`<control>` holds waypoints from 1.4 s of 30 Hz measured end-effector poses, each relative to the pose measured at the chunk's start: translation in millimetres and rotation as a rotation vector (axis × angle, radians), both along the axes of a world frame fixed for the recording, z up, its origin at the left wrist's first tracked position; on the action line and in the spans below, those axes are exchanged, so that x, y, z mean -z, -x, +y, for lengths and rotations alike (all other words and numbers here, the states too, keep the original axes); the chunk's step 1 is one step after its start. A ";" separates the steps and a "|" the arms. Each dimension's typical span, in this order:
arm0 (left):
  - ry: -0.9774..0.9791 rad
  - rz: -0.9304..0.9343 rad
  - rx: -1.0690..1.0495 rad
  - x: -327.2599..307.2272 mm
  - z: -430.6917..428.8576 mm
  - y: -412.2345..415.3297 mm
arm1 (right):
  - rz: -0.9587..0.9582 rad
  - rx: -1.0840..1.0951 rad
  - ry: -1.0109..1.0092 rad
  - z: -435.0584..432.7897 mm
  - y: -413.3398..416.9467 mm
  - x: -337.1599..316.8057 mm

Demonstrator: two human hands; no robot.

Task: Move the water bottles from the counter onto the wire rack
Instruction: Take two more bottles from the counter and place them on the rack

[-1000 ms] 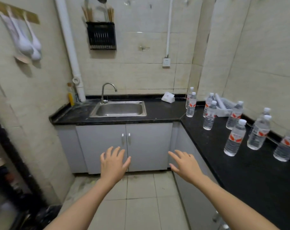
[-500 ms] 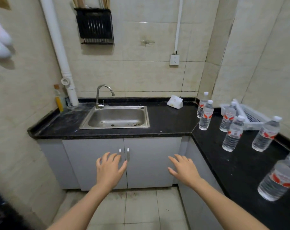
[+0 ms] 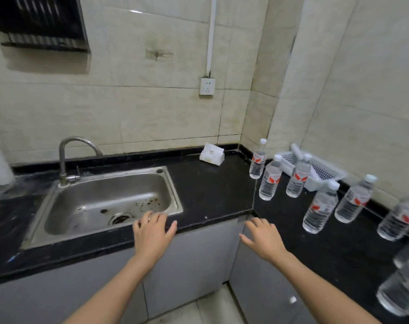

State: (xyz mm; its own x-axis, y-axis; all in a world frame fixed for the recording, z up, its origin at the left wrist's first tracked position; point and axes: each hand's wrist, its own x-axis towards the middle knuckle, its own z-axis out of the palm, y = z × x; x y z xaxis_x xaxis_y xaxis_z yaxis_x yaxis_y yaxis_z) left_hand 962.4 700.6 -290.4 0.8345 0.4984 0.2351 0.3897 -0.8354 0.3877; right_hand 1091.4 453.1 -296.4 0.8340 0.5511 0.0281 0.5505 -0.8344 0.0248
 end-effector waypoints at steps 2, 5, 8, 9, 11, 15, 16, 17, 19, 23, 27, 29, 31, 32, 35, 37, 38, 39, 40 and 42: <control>0.010 0.005 0.061 -0.7 12.1 -31.2 | 0.004 0.083 -0.002 1.3 -12.2 -2.7; 0.050 0.054 0.144 10.8 8.5 -70.1 | 0.051 0.180 0.017 -8.1 -22.1 3.5; 0.099 0.120 0.235 32.0 -9.0 -102.4 | 0.073 0.271 0.021 -23.8 -34.8 12.9; 0.102 0.133 0.262 40.5 -15.6 -113.3 | 0.077 0.302 0.007 -29.6 -42.4 14.8; 0.089 0.152 0.312 55.8 -28.0 -136.3 | 0.078 0.337 -0.016 -38.8 -60.9 17.1; 0.086 0.138 0.364 64.0 -40.7 -181.9 | 0.069 0.377 -0.089 -50.1 -103.4 26.4; 0.080 0.117 0.357 63.6 -43.8 -198.4 | 0.072 0.386 -0.111 -53.3 -118.9 30.6; 0.061 0.108 0.352 61.1 -46.5 -214.7 | 0.077 0.392 -0.128 -56.2 -135.9 34.6; 0.027 0.088 0.328 58.0 -49.6 -248.5 | 0.100 0.406 -0.161 -59.7 -172.8 39.2; 0.037 0.149 0.294 52.5 -55.1 -307.5 | 0.214 0.469 -0.376 -57.7 -238.9 44.9; 0.113 0.164 0.209 54.9 -74.6 -349.6 | 0.405 0.551 -0.703 -54.5 -285.1 55.7; 0.146 0.183 0.194 61.2 -83.1 -360.3 | 0.467 0.575 -0.801 -53.0 -301.8 61.7; 0.167 0.211 0.191 68.8 -86.3 -365.1 | 0.524 0.620 -0.874 -49.3 -315.3 67.0; 0.169 0.226 0.190 72.9 -85.6 -366.6 | 0.557 0.648 -0.925 -46.9 -320.0 69.2; 0.171 0.265 0.177 81.4 -80.6 -374.4 | 0.602 0.675 -1.047 -39.8 -328.8 71.9; 0.182 0.275 0.166 85.3 -75.6 -382.0 | 0.611 0.687 -1.106 -35.8 -332.1 74.5; 0.191 0.278 0.164 86.9 -73.6 -385.9 | 0.597 0.698 -1.127 -34.0 -333.2 74.9; 0.199 0.277 0.166 88.0 -72.0 -390.3 | 0.570 0.704 -1.144 -32.4 -335.6 74.8; 0.208 0.276 0.171 88.8 -70.7 -395.5 | 0.547 0.712 -1.150 -30.6 -339.0 73.7; 0.228 0.269 0.195 91.6 -68.2 -408.6 | 0.529 0.710 -1.176 -25.8 -348.8 72.9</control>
State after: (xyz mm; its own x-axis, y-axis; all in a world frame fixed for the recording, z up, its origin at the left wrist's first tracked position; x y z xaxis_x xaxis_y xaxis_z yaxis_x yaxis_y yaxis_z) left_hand 1371.0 632.3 -382.0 0.9351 0.3392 -0.1026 0.3454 -0.8080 0.4773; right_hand 1440.2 427.3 -369.3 0.9694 -0.0922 -0.2274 -0.2452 -0.3250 -0.9134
